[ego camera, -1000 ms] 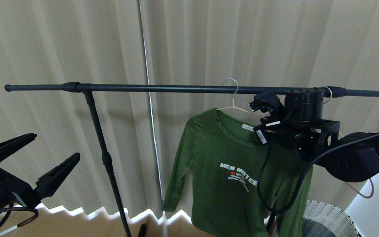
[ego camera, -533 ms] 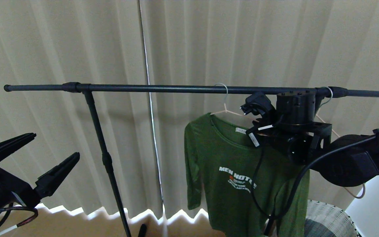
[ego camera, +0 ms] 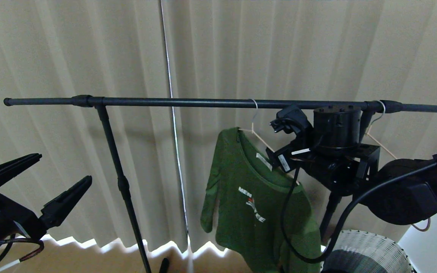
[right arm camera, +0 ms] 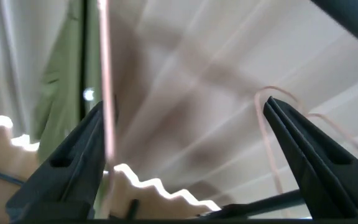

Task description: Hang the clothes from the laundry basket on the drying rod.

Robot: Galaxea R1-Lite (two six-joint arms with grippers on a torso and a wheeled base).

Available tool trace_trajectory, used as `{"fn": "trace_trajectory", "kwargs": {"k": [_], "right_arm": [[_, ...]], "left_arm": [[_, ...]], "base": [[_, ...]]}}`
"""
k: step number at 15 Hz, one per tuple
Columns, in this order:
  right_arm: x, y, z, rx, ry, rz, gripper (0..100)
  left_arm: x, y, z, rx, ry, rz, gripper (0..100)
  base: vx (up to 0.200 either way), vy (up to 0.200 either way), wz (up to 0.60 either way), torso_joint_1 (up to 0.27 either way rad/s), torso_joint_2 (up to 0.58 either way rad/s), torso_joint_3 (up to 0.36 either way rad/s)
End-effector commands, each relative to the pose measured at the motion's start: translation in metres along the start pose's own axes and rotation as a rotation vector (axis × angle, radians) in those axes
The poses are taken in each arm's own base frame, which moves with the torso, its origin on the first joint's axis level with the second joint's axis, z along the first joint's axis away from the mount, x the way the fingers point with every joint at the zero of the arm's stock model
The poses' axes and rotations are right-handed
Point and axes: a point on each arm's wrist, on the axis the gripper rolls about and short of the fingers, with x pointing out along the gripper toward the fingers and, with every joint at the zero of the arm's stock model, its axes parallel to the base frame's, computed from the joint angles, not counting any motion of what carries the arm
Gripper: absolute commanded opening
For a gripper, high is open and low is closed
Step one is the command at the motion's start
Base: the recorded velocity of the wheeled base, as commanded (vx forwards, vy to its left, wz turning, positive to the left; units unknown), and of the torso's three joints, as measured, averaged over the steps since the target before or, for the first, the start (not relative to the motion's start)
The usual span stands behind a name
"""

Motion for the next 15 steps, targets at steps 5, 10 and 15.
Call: {"fn": "trace_trajectory", "kwargs": {"k": [5, 10, 15], "right_arm": [[-0.013, 0.003, -0.001, 0.078, -0.034, 0.135, 100], [-0.054, -0.019, -0.009, 0.124, -0.126, 0.116, 100], [-0.106, -0.046, -0.038, 0.188, -0.17, 0.109, 100]], "left_arm": [[0.0, 0.0, 0.0, 0.0, 0.001, -0.001, 100], [0.001, -0.001, -0.004, -0.001, 0.017, -0.007, 100], [0.0, -0.002, -0.008, -0.007, 0.036, -0.006, 100]], "base": [[0.0, 0.0, 0.0, 0.0, 0.0, 0.0], [0.0, 0.0, 0.0, 0.0, 0.0, 0.0], [0.0, 0.0, 0.0, 0.0, 0.0, 0.0]]}}
